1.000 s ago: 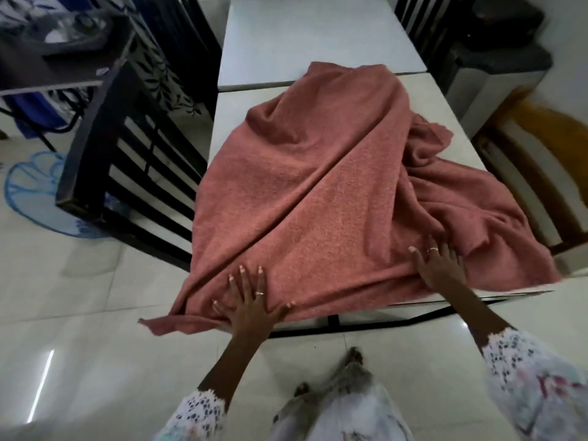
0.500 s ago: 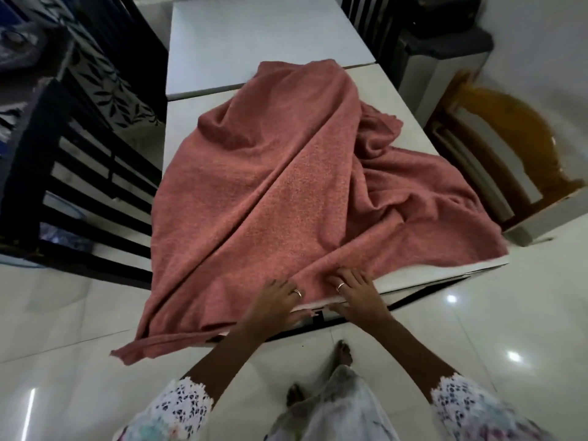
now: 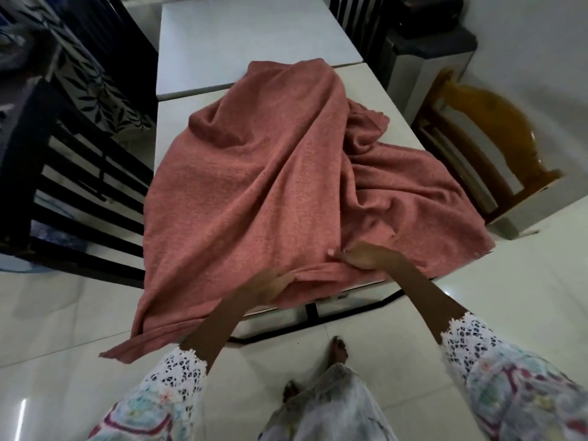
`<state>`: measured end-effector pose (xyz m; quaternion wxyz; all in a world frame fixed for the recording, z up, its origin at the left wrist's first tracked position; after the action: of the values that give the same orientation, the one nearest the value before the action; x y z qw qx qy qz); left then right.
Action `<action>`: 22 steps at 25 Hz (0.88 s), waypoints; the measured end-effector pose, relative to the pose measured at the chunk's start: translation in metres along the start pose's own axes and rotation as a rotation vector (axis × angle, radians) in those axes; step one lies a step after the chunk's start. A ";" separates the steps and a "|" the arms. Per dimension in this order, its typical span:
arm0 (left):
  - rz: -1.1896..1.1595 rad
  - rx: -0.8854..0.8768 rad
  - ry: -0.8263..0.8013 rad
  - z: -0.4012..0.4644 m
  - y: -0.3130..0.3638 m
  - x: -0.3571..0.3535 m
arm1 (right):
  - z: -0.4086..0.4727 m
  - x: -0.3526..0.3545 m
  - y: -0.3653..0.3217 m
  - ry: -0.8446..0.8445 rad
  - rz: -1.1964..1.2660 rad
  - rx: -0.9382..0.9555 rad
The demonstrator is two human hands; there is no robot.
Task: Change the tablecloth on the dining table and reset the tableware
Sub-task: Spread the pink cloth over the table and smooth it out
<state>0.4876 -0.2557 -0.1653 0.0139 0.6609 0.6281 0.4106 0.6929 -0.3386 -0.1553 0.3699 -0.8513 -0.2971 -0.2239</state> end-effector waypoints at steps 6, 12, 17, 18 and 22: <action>-0.029 0.073 -0.211 0.011 0.023 -0.001 | -0.004 0.016 0.046 0.124 0.147 -0.142; 0.351 -0.324 0.472 0.064 0.085 -0.049 | -0.002 0.020 0.124 0.447 -0.116 -0.245; 0.176 -0.481 0.807 0.104 0.151 -0.075 | -0.040 0.000 0.142 0.546 -0.223 -0.324; 0.164 -0.481 0.823 0.110 0.169 -0.077 | -0.043 0.012 0.139 0.557 -0.224 -0.332; 0.119 -0.425 0.893 0.149 0.221 -0.065 | -0.008 0.116 0.143 0.648 -0.060 -0.142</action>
<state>0.7601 -0.2832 -0.1802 -0.1455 0.4379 0.4364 0.7724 0.8714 -0.3839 -0.1521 0.3779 -0.7505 -0.1726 -0.5139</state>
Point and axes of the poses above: each hand's wrist, its own z-axis towards the middle knuckle, its own x-axis out of the back of the hand, y = z × x, the point moved 2 cm from there along z, towards the middle knuckle, and after that the axes turned 5 degrees about x, right-handed, at the moved point
